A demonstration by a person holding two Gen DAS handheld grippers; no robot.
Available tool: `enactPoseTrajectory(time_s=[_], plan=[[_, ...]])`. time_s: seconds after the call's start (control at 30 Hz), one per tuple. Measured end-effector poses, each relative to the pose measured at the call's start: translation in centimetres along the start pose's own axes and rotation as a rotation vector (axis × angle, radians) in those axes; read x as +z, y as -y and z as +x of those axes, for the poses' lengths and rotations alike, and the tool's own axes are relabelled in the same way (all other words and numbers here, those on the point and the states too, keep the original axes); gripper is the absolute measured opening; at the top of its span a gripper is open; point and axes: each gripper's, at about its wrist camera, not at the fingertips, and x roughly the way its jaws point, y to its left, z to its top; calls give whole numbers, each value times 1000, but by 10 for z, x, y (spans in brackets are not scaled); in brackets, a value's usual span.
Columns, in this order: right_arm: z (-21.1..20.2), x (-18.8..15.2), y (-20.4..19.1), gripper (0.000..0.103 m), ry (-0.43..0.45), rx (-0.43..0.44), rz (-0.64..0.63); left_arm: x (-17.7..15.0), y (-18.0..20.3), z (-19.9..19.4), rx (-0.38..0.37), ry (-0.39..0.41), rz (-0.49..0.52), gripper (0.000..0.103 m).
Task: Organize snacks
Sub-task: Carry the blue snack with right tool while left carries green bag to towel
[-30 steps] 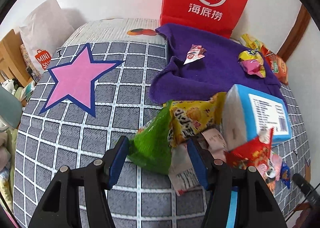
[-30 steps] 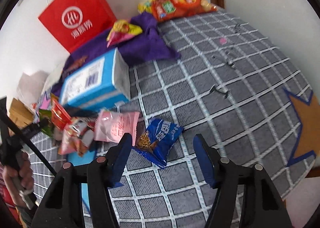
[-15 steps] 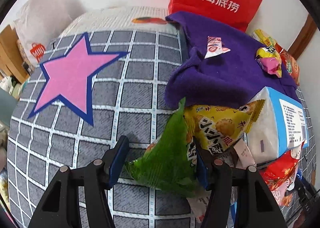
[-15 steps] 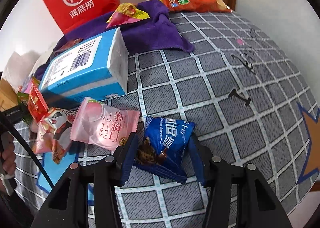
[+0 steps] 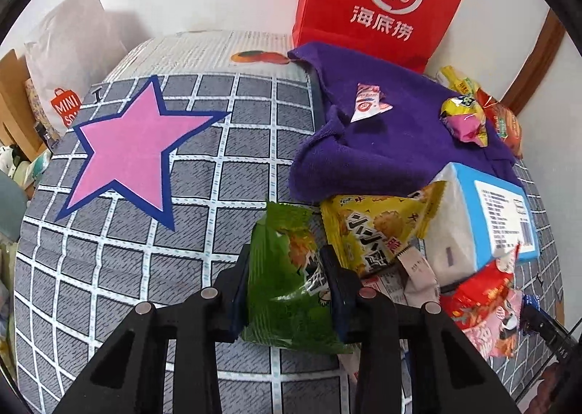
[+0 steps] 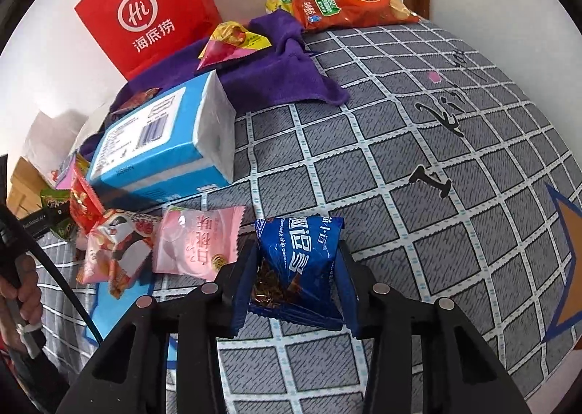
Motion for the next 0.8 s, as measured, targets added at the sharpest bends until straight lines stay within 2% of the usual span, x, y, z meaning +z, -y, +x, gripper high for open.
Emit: enactPoseTrajectory(time_s=[0.07,0.33,0.47,0.8], plan=[[-6,1,0,42,3,48,19,-1,-1,-6,-2,11,3,33],[-35,21,-19,42,65,64,-45,4,-7,-33,-9,55,-12,33],[-46,45,-32,42,102,64,-97,12,-2,-44,-42,84,-2,33],[-53,117,-69,42,197,113,-175,53,33,-61,-65,146,62,33]])
